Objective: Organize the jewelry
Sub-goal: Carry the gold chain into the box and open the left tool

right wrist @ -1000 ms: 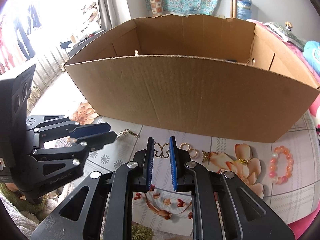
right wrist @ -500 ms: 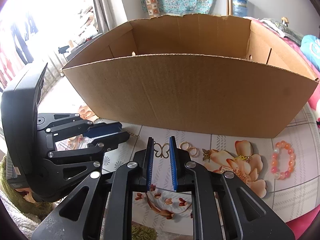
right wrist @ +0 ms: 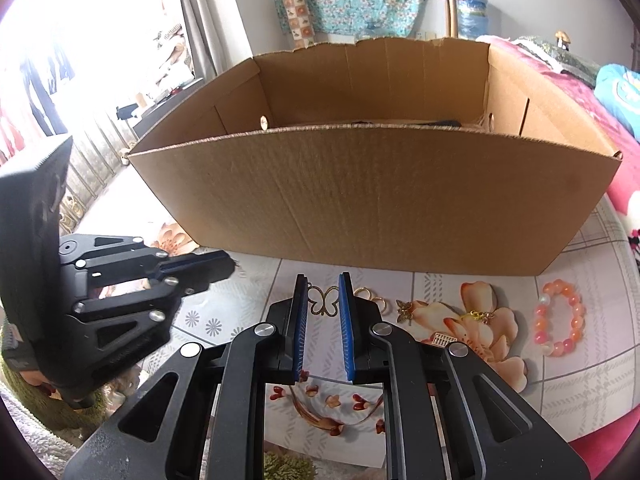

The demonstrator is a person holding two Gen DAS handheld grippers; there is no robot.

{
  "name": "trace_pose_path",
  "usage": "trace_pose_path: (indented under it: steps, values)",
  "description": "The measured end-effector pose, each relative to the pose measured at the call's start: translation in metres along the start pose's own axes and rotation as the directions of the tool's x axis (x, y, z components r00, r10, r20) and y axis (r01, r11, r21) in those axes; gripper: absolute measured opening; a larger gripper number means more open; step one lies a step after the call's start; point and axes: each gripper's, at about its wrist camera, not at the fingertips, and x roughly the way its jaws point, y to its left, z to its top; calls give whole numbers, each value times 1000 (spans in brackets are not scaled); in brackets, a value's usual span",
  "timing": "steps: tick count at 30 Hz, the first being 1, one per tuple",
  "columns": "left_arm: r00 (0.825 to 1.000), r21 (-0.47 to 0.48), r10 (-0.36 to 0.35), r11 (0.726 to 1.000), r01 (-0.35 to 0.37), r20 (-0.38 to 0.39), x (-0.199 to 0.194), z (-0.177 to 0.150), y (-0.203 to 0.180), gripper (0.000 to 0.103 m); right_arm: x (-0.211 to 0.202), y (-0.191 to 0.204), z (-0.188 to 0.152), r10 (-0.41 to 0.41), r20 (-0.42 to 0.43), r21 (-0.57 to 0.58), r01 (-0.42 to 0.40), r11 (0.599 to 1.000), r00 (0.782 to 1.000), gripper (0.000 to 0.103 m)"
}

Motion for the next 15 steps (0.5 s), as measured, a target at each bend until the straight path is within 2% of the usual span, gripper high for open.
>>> trace_pose_path:
  steps: [6,10,12,15]
  values:
    - [993,-25,-87,996,90,84,-40,13,1,1,-21,2,9,12,48,-24,-11,1000,999,13]
    - [974,23,-153,988,151,170,-69,36,-7,2,-47,0,22,58,99,-40,-54,998,993,13]
    - [961,62,-169,985,159,219,-86,49,-4,2,-60,-3,33,78,130,-45,-73,996,988,13]
    - [946,80,-186,982,171,265,-91,73,-2,2,-78,-14,56,107,186,-51,-99,994,977,13]
